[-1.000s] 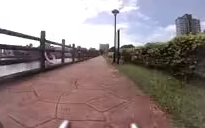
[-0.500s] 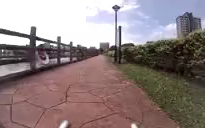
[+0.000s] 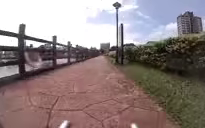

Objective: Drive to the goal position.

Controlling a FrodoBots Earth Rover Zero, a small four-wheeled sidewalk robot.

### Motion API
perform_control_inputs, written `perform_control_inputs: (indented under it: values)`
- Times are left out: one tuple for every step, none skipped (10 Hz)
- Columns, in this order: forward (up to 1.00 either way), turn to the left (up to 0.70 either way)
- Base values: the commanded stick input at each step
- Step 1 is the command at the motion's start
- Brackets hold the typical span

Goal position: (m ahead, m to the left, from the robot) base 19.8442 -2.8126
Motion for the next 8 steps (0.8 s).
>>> perform_control_inputs:
  values:
    - [1.00,0.00]
    - [1.00,0.00]
    - [1.00,0.00]
    - [1.00,0.00]
    - [1.00,0.00]
    - [1.00,0.00]
    - [1.00,0.00]
    - [1.00,0.00]
